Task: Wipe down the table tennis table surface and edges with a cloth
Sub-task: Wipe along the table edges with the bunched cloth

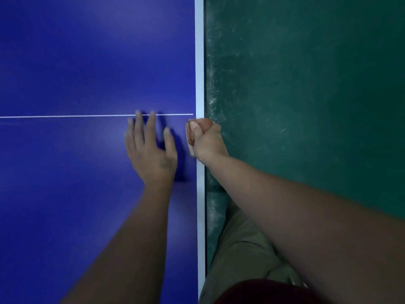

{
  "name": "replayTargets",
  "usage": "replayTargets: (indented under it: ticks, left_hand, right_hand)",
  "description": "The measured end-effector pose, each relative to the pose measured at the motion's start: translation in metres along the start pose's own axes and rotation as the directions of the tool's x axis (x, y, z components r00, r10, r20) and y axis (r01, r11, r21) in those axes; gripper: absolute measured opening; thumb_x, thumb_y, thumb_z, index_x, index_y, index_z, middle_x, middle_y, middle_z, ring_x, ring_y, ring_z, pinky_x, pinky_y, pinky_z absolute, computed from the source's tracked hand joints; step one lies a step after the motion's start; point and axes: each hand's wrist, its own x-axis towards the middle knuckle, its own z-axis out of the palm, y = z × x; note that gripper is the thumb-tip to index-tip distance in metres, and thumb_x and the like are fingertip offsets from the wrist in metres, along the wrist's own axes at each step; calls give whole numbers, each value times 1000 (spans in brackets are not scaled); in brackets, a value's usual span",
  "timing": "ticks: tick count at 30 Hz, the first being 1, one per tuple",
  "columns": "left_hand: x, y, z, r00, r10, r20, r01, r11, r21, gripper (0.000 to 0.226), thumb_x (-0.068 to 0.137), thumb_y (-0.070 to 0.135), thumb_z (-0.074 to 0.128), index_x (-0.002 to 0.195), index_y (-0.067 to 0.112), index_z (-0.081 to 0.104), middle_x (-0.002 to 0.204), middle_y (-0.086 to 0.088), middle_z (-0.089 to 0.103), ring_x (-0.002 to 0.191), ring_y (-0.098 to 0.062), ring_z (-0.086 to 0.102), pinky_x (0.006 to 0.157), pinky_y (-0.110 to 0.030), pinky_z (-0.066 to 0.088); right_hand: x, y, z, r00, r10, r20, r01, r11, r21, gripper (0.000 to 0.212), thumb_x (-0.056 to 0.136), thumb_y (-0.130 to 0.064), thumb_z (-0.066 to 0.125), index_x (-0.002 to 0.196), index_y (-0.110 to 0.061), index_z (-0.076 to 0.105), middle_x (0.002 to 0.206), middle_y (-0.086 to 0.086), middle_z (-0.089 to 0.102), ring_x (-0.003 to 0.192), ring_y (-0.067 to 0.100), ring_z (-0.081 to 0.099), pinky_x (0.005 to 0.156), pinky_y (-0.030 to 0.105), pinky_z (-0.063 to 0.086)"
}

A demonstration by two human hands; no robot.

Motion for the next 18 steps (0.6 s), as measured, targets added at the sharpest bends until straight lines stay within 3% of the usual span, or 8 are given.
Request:
replayTargets:
  ticks: [1, 4, 8, 10, 12, 13, 16, 18]
  left_hand:
    - [30, 9, 6, 1000, -11, 22, 12, 1000, -18, 51, 109, 40, 58, 156, 18, 60, 170, -11, 46, 162, -32, 36, 133, -51, 25]
    - [112, 34, 27, 993, -50, 103, 47, 999, 27, 59, 108, 52, 47, 161, 26, 53, 177, -7, 33, 167, -30, 23, 135, -52, 14]
    - [154, 50, 49, 983, -97, 158, 61, 973, 223, 68, 109, 67, 23, 173, 42, 22, 184, -2, 7, 170, -29, 2, 135, -59, -1]
    - [156, 50, 54, 986, -103, 135, 66, 965, 252, 70, 108, 69, 19, 173, 44, 19, 184, -2, 7, 170, -29, 3, 135, -60, 0]
    - [155, 50, 55, 988, -102, 117, 70, 965, 254, 70, 108, 69, 20, 173, 44, 22, 184, -1, 10, 170, -29, 5, 135, -61, 2]
    - [154, 50, 54, 988, -103, 118, 70, 965, 254, 70, 108, 69, 21, 172, 43, 23, 184, -1, 10, 170, -29, 6, 135, -61, 3]
    - [155, 49, 55, 989, -105, 108, 73, 962, 263, 68, 109, 68, 23, 172, 43, 24, 184, -1, 12, 170, -29, 6, 135, -60, 4]
    - [155, 48, 57, 989, -103, 107, 72, 961, 267, 68, 109, 68, 24, 172, 43, 24, 184, -2, 12, 170, -29, 6, 135, -60, 4]
  right_hand:
    - [4, -6, 2, 1000, -4, -19, 4, 1000, 5, 66, 106, -59, 52, 150, -12, 36, 147, 12, 57, 126, 35, 64, 104, 42, 53]
    - [15, -26, 6, 997, -2, -83, 4, 1000, 30, 66, 105, -62, 52, 147, -13, 39, 145, 11, 57, 125, 34, 63, 105, 43, 50]
    - [11, -18, 0, 998, -42, -46, 42, 999, 2, 73, 106, -60, 53, 156, -12, 32, 148, 15, 55, 127, 38, 62, 104, 51, 56]
    - [-5, 5, -2, 998, -51, -36, 52, 998, 28, 72, 107, -52, 58, 159, -10, 31, 147, 18, 56, 124, 37, 64, 83, 33, 62]
    - [-26, 28, -1, 1000, 8, 0, -8, 991, 134, 66, 108, -39, 61, 160, -11, 31, 145, 19, 56, 115, 33, 65, 54, 15, 54]
    - [-35, 37, 1, 999, 35, 16, -37, 987, 156, 66, 109, -37, 61, 162, -13, 30, 146, 17, 55, 115, 30, 63, 55, 12, 53]
    - [-38, 44, 9, 998, 67, -5, -67, 995, 80, 69, 109, -45, 56, 165, -19, 25, 151, 12, 53, 129, 32, 60, 98, 33, 56]
    - [-29, 35, 13, 997, 74, -39, -71, 994, 83, 71, 109, -47, 54, 166, -17, 24, 155, 9, 48, 137, 31, 55, 100, 30, 47]
